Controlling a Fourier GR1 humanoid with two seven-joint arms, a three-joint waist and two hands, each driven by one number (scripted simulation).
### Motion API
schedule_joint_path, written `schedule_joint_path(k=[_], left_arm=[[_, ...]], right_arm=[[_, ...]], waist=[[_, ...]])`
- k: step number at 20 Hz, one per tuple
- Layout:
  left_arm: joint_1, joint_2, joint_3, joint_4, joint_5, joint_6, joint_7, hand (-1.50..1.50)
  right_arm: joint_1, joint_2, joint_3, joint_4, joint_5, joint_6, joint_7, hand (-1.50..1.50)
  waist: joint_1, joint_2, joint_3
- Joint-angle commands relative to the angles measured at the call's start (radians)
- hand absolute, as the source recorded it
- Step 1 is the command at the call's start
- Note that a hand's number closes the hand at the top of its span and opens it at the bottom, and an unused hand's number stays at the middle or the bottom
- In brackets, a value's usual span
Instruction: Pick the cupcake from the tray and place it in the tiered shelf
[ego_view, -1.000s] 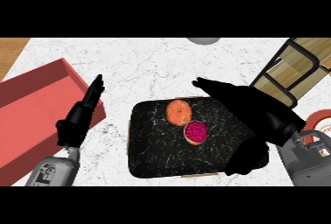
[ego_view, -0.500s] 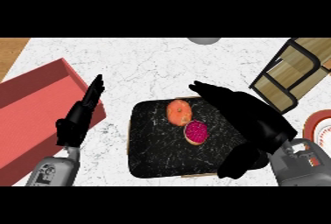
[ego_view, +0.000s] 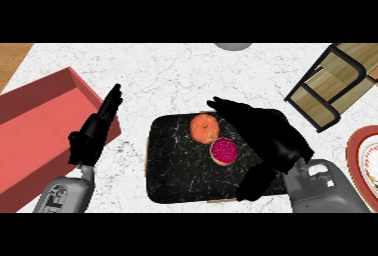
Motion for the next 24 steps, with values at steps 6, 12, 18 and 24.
schedule_joint_path(k=[6, 12, 18, 24], left_arm=[[0.061, -0.013, 0.011, -0.019, -0.021, -0.027, 0.005, 0.00], [-0.030, 0.003, 0.070, 0.007, 0.002, -0.052, 0.071, 0.00], [0.096, -0.039, 0.011, -0.042, -0.046, -0.052, -0.022, 0.00], [0.002, -0.041, 0.057, 0.038, -0.051, -0.049, 0.018, 0.00]], right_arm=[[0.055, 0.045, -0.007, 0.020, 0.117, 0.050, -0.053, -1.50], [0.026, 0.073, -0.030, 0.113, 0.177, 0.065, -0.094, -1.50], [0.069, 0.087, -0.041, 0.126, 0.262, 0.049, -0.171, -1.50], [0.068, 0.149, 0.005, 0.259, 0.372, -0.026, -0.236, -1.50]], waist=[[0.000, 0.004, -0.005], [-0.001, 0.004, -0.005], [0.001, 0.004, -0.005], [0.000, 0.005, -0.005]])
